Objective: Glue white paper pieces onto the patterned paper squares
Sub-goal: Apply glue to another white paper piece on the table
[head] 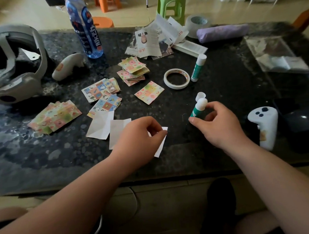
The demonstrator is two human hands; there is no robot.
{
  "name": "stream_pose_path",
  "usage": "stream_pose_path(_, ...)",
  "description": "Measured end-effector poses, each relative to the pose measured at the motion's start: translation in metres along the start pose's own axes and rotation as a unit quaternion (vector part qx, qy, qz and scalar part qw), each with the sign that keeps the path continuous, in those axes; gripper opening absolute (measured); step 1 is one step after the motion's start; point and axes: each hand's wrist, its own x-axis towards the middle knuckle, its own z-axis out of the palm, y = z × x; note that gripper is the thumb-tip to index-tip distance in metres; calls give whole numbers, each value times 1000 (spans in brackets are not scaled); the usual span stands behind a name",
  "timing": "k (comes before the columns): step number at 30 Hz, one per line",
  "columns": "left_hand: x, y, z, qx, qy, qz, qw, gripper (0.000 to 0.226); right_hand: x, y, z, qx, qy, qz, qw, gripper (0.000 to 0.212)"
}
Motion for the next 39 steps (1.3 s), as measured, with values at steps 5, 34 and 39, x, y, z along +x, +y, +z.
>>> stream_pose_path(5, -1, 6, 4, -90, -26, -13, 995, 17, 10, -2, 11, -32, 12, -22, 999, 31)
stream_pose_path(34, -20, 7, -33, -482, -75, -16, 873, 36, -56, -48, 14, 347, -369, -100, 856, 28)
stream_pose_path(39, -18, 5, -29, -452, -35, -60, 889, 32, -58, -49, 13, 326, -313, -59, 890, 28)
